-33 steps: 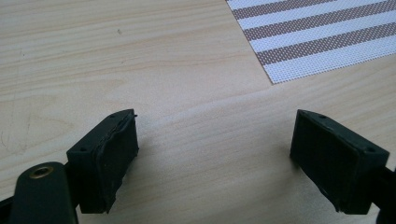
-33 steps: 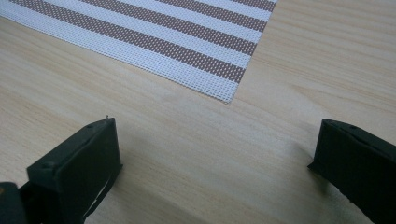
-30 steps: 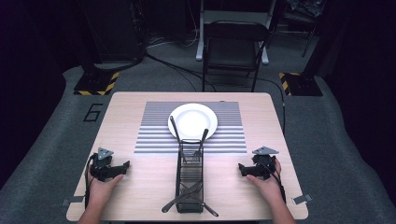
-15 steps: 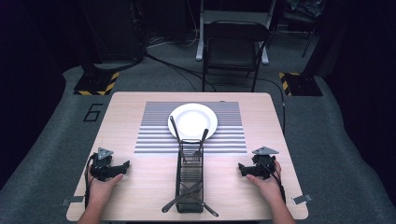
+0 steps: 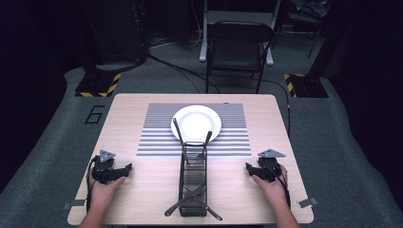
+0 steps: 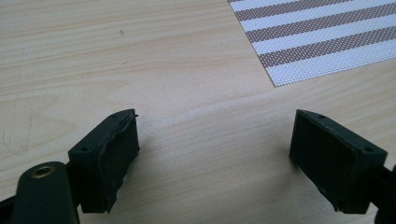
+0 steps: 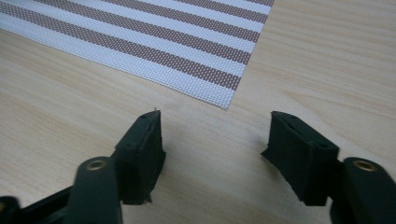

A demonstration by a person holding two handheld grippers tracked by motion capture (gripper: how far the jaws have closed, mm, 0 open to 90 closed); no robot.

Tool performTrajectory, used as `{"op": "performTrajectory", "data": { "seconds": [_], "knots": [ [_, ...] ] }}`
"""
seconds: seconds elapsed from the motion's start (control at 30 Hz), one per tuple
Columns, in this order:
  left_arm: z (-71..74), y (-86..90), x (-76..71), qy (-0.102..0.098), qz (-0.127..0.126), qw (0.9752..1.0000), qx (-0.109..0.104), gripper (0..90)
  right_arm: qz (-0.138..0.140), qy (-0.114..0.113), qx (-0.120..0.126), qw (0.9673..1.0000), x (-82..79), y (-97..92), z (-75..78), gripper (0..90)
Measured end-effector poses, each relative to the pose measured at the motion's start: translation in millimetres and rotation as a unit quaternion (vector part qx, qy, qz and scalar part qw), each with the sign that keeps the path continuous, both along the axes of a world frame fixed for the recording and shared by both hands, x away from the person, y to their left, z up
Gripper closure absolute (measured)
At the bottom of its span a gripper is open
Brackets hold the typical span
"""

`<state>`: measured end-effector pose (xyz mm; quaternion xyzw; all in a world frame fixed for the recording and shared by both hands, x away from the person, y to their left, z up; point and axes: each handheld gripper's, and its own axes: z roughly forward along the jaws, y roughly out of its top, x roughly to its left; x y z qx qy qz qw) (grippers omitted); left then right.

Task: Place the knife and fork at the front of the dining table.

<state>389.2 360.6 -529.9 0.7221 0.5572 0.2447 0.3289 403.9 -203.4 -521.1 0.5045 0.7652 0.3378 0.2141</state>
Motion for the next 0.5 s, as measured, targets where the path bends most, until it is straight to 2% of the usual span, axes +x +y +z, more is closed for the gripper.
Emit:
{"op": "performTrajectory", "data": {
  "seconds": [0.03, 0.1, 0.2, 0.3, 0.5],
  "knots": [
    [0.0, -0.1, 0.0, 0.0, 0.0, 1.0, 0.0, 15.2, 0.005, 0.005, 0.001, 1.0, -0.3, -0.6, 1.8, 40.7],
    [0.0, -0.1, 0.0, 0.0, 0.0, 1.0, 0.0, 15.2, 0.011, -0.001, 0.007, 0.9999, -2.1, -1.2, 5.2, 44.5],
    [0.0, -0.3, 0.1, 0.001, 0.001, 1.0, 0.0, 15.0, 0.016, -0.015, 0.011, 0.9997, -6.5, -0.7, 12.8, 43.7],
    [0.1, -0.3, 0.4, 0.001, 0.001, 1.0, -0.001, 15.0, 0.018, -0.016, 0.019, 0.9995, -10.4, 1.3, 18.0, 43.7],
    [0.1, -1.4, 0.2, 0.001, -0.007, 1.0, 0.0, 14.9, 0.036, -0.022, 0.011, 0.9991, -15.0, 8.5, 25.5, 44.3]
  ]
}}
